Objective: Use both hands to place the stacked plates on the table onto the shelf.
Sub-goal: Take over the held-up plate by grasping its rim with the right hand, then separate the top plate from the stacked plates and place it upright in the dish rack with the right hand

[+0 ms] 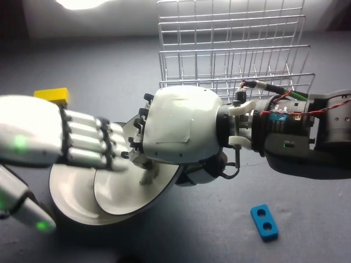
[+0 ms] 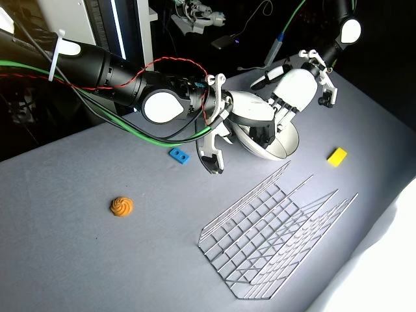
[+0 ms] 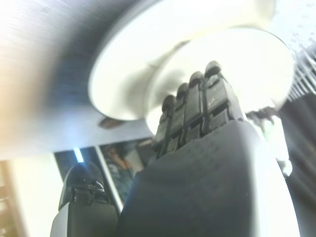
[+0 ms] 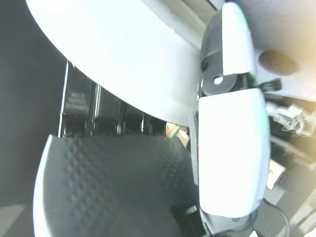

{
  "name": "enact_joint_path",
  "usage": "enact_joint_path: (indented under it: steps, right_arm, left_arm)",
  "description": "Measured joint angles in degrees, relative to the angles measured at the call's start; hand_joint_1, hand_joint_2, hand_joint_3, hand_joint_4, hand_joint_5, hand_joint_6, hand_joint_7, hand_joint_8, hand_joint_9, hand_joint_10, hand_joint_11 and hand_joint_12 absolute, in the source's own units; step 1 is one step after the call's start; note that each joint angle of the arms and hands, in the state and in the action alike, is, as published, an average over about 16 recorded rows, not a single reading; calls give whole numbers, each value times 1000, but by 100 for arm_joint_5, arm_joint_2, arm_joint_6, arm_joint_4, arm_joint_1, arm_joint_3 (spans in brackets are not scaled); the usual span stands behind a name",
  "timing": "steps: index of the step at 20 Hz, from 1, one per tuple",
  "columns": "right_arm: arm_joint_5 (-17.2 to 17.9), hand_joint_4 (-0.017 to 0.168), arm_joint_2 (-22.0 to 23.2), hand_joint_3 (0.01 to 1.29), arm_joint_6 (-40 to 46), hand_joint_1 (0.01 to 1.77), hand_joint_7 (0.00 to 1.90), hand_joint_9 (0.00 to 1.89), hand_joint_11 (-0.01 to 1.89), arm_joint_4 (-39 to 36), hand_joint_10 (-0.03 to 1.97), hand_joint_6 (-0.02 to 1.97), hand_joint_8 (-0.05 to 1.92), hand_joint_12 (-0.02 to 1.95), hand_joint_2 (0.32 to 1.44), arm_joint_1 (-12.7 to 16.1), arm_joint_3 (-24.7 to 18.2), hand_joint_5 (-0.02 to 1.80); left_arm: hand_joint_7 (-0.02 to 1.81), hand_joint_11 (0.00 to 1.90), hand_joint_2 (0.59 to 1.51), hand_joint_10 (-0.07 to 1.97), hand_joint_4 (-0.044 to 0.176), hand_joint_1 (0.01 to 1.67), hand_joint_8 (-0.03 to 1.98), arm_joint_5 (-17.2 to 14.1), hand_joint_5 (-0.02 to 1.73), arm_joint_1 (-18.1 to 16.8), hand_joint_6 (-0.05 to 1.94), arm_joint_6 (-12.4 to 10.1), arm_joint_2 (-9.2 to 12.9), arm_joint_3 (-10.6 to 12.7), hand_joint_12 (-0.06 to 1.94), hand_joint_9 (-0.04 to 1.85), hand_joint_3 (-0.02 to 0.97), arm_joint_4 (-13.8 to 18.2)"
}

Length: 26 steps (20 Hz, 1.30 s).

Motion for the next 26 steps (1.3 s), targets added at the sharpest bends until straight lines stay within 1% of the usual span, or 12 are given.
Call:
enact_joint_path:
  steps: [3, 7, 10, 13, 16, 19, 23, 26]
  right_arm:
    - [-32, 2, 23, 18, 70, 1122, 938, 1181, 895, 10, -4, 616, 596, 958, 950, 66, -41, 844]
    - [-103, 5, 78, 19, 225, 1132, 977, 1221, 904, 20, -1, 667, 622, 952, 951, 217, -132, 875]
    - [-185, 6, 150, 19, 440, 1151, 1018, 1226, 910, 21, 87, 706, 625, 943, 952, 378, -222, 908]
    - [-294, 9, 249, 19, 761, 1173, 1063, 1244, 930, 21, 121, 743, 630, 936, 953, 575, -329, 945]
    - [-399, 12, 370, 19, 1184, 1194, 1109, 1269, 963, 20, 142, 776, 630, 926, 954, 789, -437, 980]
    - [-494, 12, 498, 19, 1688, 1214, 1141, 1290, 981, 29, 158, 809, 646, 930, 955, 1006, -528, 1005]
    - [-611, 12, 667, 18, 2319, 1232, 1167, 1302, 994, 162, 168, 824, 660, 938, 954, 1270, -612, 1025]
    - [-619, 14, 777, 18, 2627, 1234, 1168, 1329, 1002, 432, 88, 828, 679, 940, 954, 1427, -650, 1030]
  left_arm:
    - [16, 14, 1081, -8, 1, 15, -6, 12, 14, -147, 10, -91, 212, -83, 9, 21, 25, 28]
    - [16, 14, 1082, -8, 3, 15, -7, 36, 19, -362, 12, -269, 523, -149, 9, 22, 25, 70]
    - [14, 14, 1083, -8, 4, 15, -6, 62, 19, -472, 13, -407, 719, -143, 9, 22, 25, 153]
    - [14, 13, 1087, -8, 5, 15, -6, 84, 18, -542, 12, -537, 860, -81, 8, 22, 25, 240]
    - [15, 13, 1092, -8, 5, 14, -6, 101, 18, -597, 12, -667, 961, 22, 8, 23, 25, 289]
    - [17, 13, 1098, -8, 5, 14, -6, 105, 18, -638, 12, -765, 1016, 140, 8, 23, 25, 324]
    - [18, 13, 1104, -8, 4, 14, -6, 102, 19, -651, 12, -827, 1049, 273, 7, 22, 25, 369]
    - [19, 13, 1108, -8, 4, 14, -6, 97, 21, -664, 12, -849, 1057, 320, 7, 22, 25, 381]
